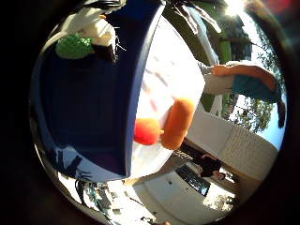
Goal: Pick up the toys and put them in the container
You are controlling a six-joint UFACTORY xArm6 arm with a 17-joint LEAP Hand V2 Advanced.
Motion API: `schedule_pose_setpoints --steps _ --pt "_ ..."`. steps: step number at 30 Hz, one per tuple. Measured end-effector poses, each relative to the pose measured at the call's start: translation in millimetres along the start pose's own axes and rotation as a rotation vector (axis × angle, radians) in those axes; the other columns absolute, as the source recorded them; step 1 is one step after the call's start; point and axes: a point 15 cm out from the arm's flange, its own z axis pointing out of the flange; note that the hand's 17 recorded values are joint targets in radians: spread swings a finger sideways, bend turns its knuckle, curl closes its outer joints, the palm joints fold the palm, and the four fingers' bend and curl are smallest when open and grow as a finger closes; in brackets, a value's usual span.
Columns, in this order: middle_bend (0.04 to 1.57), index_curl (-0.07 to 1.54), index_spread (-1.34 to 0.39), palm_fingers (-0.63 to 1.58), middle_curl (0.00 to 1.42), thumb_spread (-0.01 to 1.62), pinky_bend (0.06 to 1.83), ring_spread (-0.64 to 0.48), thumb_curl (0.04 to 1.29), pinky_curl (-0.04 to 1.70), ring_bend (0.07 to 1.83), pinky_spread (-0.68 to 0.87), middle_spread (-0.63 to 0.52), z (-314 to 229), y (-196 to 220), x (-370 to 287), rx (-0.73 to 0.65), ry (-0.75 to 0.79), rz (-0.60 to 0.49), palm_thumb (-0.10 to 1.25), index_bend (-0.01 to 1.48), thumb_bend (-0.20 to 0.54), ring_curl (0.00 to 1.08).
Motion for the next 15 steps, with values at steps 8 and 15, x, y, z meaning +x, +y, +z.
schedule_pose_setpoints --steps 8,15 --pt "0.15 0.15 -0.41 -0.05 0.34 1.16 0.77 0.33 0.35 0.48 0.48 0.49 0.17 -68.3 50.3 71.9 0.054 -0.021 0.072 0.64 0.17 -0.028 0.32" --pt "0.19 0.17 -0.20 0.09 0.34 1.16 0.74 0.33 0.34 0.43 0.54 0.51 0.17 -92.8 95.4 183.1 0.108 -0.023 0.286 0.61 0.15 -0.030 0.33"
